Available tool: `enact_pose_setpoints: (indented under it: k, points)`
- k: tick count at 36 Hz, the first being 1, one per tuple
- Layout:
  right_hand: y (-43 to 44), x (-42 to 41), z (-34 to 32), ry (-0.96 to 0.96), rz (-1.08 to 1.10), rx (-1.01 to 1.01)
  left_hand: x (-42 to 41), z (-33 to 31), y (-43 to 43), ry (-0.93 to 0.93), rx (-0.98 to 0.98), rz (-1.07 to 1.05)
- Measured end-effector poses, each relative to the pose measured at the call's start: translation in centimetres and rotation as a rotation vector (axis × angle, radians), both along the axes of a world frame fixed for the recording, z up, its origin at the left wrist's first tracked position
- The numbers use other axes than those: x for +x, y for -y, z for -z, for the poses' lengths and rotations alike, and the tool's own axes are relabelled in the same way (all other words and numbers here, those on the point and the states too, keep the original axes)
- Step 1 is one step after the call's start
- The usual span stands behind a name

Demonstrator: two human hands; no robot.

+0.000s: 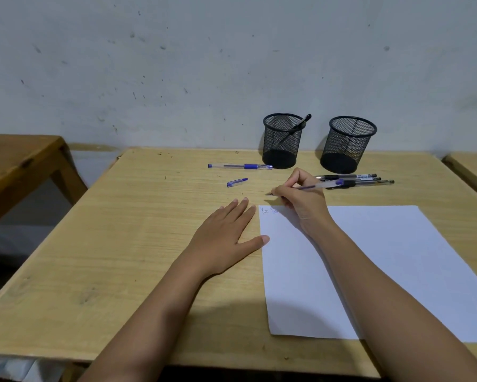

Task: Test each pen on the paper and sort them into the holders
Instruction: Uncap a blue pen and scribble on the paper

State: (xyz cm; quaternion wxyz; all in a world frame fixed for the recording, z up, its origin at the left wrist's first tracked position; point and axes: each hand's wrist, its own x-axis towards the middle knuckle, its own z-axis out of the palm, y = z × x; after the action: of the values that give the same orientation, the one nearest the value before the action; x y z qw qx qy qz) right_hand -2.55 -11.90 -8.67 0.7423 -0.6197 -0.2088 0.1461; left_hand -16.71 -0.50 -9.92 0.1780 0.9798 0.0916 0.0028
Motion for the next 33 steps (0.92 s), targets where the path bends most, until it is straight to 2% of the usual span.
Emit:
enact_pose_setpoints:
  k: [4,12,19,22,24,27,29,33]
  points:
    - [-0.2,-0.4,-0.4,-0.022,-0.077,0.051,-0.1,-0.2,0.0,0.004,-0.007,0.001]
    - [0.3,-0.4,-0.7,-0.158,-0.1,0.143,-0.2,-0.3,0.4,-0.048,0.012,0.005]
    - [0.4,-0.7,-1.5,-0.158,-0.129,0.136,-0.1,-0.8,0.2,-0.103,0.025,0.019]
    - [0.8,-0.4,-2.2,-0.142,-0.118,0.133,0.0,-1.6,-0.1,-0.112,-0.031,0.027]
    - [0.9,-0.1,-2.6,-0.129,-0.107,0.122,0.2,-2.0,-0.7,-0.061,-0.168,-0.021]
    - [1.3,0.3,-3.2,-0.121,-0.094,0.114,1.4,-2.7,-2.0,0.155,-0.288,-0.114]
    - [1.6,0.6,-3.6,-0.12,-0.092,0.115,2.5,-3.1,-2.9,0.248,-0.311,-0.207]
    - [1.9,1.0,-3.9,-0.116,-0.087,0.121,4.9,-2.6,-4.6,0.252,-0.264,-0.306]
